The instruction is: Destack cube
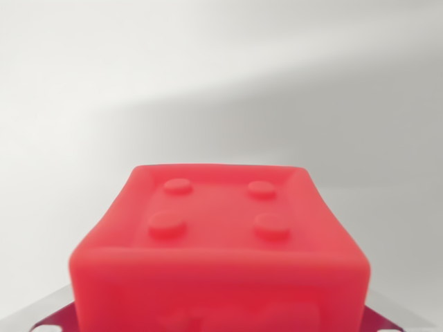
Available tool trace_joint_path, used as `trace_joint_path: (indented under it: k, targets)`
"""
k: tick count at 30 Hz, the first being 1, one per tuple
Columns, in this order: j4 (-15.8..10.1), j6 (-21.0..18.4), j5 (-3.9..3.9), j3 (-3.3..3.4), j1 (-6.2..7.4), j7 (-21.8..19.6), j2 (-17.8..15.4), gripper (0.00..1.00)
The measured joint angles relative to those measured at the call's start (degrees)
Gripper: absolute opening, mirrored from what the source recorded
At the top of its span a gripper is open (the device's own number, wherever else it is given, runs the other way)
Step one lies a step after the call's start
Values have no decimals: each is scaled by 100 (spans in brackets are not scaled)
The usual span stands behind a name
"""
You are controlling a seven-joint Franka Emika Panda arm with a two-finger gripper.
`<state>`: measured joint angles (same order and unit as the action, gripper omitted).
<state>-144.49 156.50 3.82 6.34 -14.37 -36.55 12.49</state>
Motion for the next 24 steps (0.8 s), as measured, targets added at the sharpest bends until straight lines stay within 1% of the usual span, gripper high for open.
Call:
trace_joint_path:
  k: [15,17,20,24]
  targets:
    - [-479,288,-2,20,0,77,-196,0]
    - [-505,337,-1,20,-1,91,-189,0]
    - [-493,478,26,10,-13,132,-39,0]
    - [-454,695,109,-40,-43,197,262,0]
